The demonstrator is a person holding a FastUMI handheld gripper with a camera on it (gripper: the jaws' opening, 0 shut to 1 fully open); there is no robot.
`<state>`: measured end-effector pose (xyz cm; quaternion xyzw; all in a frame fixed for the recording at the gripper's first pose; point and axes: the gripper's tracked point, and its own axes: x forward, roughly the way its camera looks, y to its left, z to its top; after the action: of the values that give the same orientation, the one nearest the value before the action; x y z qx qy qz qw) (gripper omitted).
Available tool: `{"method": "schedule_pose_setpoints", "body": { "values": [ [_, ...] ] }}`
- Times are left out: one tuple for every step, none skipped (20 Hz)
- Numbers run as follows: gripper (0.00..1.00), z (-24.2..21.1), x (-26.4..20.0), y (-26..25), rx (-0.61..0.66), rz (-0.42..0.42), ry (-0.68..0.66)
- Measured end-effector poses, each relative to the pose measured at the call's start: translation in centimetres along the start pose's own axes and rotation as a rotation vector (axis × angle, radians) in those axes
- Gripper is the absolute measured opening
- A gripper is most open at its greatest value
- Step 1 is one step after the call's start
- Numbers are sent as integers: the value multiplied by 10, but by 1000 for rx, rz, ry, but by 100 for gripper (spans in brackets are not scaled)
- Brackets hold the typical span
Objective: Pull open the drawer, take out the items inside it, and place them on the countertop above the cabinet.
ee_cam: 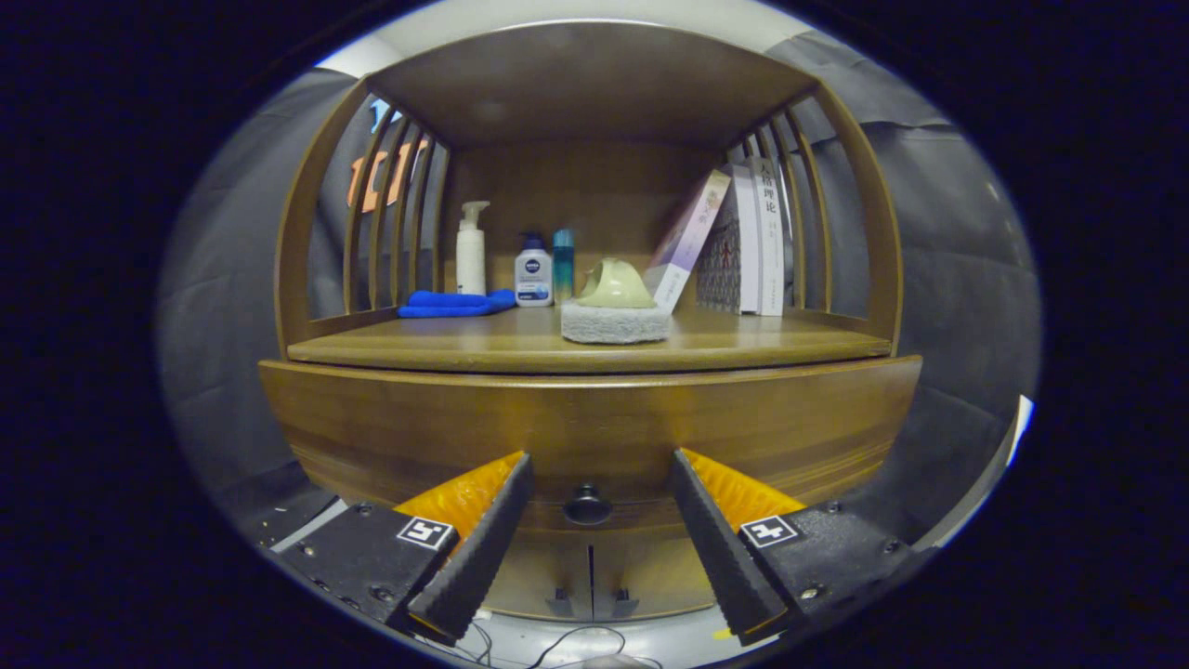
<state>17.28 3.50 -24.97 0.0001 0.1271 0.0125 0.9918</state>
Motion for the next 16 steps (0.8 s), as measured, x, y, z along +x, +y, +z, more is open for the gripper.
{"method": "schedule_pose_setpoints", "body": {
  "values": [
    [98, 1, 6, 1, 0, 2, 0],
    [98, 1, 9, 1, 1, 3, 4],
    [98, 1, 13, 0, 6, 5, 5],
    [98, 1, 15, -1, 15, 9, 10],
    [98, 2, 17, -1, 19, 10, 11],
    [98, 2, 19, -1, 16, 10, 11],
    [98, 2, 19, -1, 13, 8, 10],
    [98, 1, 21, 0, 9, 8, 10],
    [98, 1, 20, 0, 9, 8, 8],
    [98, 1, 21, -1, 12, 9, 10],
    [98, 2, 21, -1, 15, 11, 13],
    [98, 0, 21, -2, 15, 10, 23],
    [98, -1, 20, -5, 14, -2, 35],
    [98, 0, 18, -10, 2, -21, 40],
    [99, 6, 13, -15, -6, -34, 29],
    [99, 14, 6, -17, -7, -43, 13]
  ]
}}
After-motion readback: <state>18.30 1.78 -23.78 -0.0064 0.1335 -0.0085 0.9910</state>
